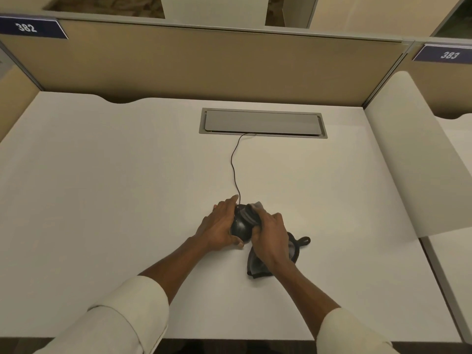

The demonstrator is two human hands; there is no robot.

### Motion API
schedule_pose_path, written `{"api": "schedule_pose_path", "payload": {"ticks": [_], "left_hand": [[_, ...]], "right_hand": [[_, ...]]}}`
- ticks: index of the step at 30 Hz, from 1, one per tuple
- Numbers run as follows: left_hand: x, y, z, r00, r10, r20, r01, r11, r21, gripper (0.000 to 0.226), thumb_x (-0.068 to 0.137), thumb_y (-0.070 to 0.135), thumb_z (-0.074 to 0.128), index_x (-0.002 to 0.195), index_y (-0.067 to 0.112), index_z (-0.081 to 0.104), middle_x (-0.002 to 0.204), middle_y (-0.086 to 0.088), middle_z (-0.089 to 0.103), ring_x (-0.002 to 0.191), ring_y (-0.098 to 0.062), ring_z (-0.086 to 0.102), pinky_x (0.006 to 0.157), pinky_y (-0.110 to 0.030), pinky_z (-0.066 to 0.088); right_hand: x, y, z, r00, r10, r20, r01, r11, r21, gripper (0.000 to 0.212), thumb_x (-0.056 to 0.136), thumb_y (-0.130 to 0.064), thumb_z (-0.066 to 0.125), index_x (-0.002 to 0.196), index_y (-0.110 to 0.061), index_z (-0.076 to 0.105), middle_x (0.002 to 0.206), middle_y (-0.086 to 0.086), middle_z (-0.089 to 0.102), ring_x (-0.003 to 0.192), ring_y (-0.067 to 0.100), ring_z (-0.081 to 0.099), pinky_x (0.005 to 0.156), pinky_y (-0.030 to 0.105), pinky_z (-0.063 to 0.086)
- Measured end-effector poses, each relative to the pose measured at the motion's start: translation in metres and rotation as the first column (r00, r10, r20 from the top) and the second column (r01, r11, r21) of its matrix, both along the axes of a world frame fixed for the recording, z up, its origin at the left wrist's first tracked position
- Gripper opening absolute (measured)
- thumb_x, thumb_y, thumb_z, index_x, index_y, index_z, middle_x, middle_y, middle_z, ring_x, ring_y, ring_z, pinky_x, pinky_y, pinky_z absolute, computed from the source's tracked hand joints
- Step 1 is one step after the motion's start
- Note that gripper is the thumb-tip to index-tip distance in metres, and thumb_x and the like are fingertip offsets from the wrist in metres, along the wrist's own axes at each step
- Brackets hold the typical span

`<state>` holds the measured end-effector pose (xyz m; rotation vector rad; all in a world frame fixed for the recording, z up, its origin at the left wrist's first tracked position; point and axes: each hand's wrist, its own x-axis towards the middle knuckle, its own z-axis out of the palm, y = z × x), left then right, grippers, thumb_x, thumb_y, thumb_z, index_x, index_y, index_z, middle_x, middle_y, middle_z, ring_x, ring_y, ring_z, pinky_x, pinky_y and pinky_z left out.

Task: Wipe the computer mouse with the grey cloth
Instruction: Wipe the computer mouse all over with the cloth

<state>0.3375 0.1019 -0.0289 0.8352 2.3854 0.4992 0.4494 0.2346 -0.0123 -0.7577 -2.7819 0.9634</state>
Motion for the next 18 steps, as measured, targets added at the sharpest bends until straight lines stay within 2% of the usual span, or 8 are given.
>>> {"api": "schedule_pose_path", "payload": {"ticks": [2, 4, 7, 9, 11, 14, 17, 18], "left_hand": [[0.000, 0.000, -0.001, 1.000, 0.000, -0.008, 0.000, 1.000, 0.002, 0.139, 0.065, 0.053, 0.095, 0.167, 0.026, 0.004, 0.160, -0.003, 0.038, 0.146, -0.029, 0.043, 0.113, -0.053, 0.048], [0.001, 0.001, -0.003, 1.000, -0.001, -0.016, 0.001, 1.000, 0.000, 0.139, 0.065, 0.053, 0.096, 0.167, 0.027, 0.005, 0.161, -0.003, 0.038, 0.146, -0.030, 0.044, 0.113, -0.053, 0.048], [0.000, 0.001, -0.004, 1.000, -0.010, -0.023, 0.011, 1.000, 0.004, 0.141, 0.063, 0.054, 0.096, 0.167, 0.026, 0.004, 0.161, -0.003, 0.038, 0.146, -0.030, 0.044, 0.112, -0.054, 0.049], [0.000, 0.000, -0.005, 1.000, -0.006, -0.025, 0.006, 1.000, 0.005, 0.143, 0.061, 0.055, 0.096, 0.166, 0.027, 0.003, 0.160, -0.003, 0.039, 0.144, -0.030, 0.045, 0.110, -0.055, 0.050], [0.000, -0.001, -0.004, 1.000, 0.002, -0.029, -0.002, 1.000, 0.005, 0.143, 0.060, 0.056, 0.096, 0.165, 0.029, 0.002, 0.159, -0.003, 0.039, 0.144, -0.030, 0.045, 0.109, -0.055, 0.050], [-0.001, -0.003, -0.005, 1.000, 0.000, -0.028, 0.001, 1.000, 0.011, 0.144, 0.060, 0.057, 0.095, 0.165, 0.031, 0.001, 0.161, -0.001, 0.037, 0.147, -0.029, 0.042, 0.110, -0.055, 0.049], [-0.002, -0.003, -0.007, 1.000, 0.002, -0.025, -0.001, 1.000, 0.019, 0.144, 0.060, 0.059, 0.096, 0.164, 0.033, 0.000, 0.164, 0.000, 0.035, 0.150, -0.029, 0.040, 0.112, -0.055, 0.049], [-0.002, -0.003, -0.008, 1.000, 0.003, -0.018, -0.002, 1.000, 0.026, 0.146, 0.059, 0.059, 0.096, 0.164, 0.033, -0.001, 0.165, 0.000, 0.033, 0.151, -0.029, 0.039, 0.113, -0.055, 0.048]], "right_hand": [[0.014, -0.009, 0.000, 0.999, -0.053, 0.000, 0.053, 0.998, -0.038, 0.066, 0.087, 0.003, 0.051, 0.145, -0.029, 0.050, 0.086, -0.022, 0.046, 0.093, 0.020, 0.055, 0.059, 0.028, 0.048], [0.028, -0.018, 0.000, 0.993, -0.112, 0.032, 0.114, 0.991, -0.077, 0.064, 0.092, -0.002, 0.057, 0.148, -0.032, 0.048, 0.086, -0.017, 0.041, 0.081, 0.016, 0.058, 0.059, 0.022, 0.049], [0.046, -0.025, 0.000, 0.983, -0.155, 0.101, 0.168, 0.975, -0.144, 0.063, 0.094, -0.007, 0.059, 0.150, -0.036, 0.048, 0.097, -0.005, 0.048, 0.071, 0.005, 0.053, 0.059, 0.008, 0.037], [0.054, -0.022, 0.003, 0.981, -0.148, 0.126, 0.171, 0.966, -0.196, 0.058, 0.092, -0.006, 0.059, 0.144, -0.033, 0.055, 0.103, -0.001, 0.057, 0.076, 0.006, 0.054, 0.063, 0.009, 0.038], [0.059, -0.014, 0.009, 0.980, -0.148, 0.131, 0.181, 0.940, -0.288, 0.052, 0.088, -0.004, 0.062, 0.134, -0.030, 0.065, 0.108, -0.005, 0.070, 0.088, 0.009, 0.064, 0.071, 0.017, 0.049], [0.069, -0.002, 0.020, 0.967, -0.227, 0.115, 0.254, 0.829, -0.498, 0.044, 0.083, 0.000, 0.068, 0.114, -0.031, 0.075, 0.099, -0.021, 0.077, 0.096, 0.007, 0.072, 0.074, 0.019, 0.055], [0.077, 0.006, 0.032, 0.953, -0.294, 0.077, 0.265, 0.678, -0.686, 0.044, 0.080, 0.004, 0.069, 0.102, -0.032, 0.079, 0.095, -0.011, 0.081, 0.090, 0.014, 0.076, 0.073, 0.032, 0.062], [0.079, 0.009, 0.036, 0.947, -0.315, 0.068, 0.262, 0.631, -0.730, 0.044, 0.081, 0.005, 0.069, 0.100, -0.033, 0.080, 0.095, -0.008, 0.081, 0.087, 0.016, 0.076, 0.071, 0.033, 0.064]]}}
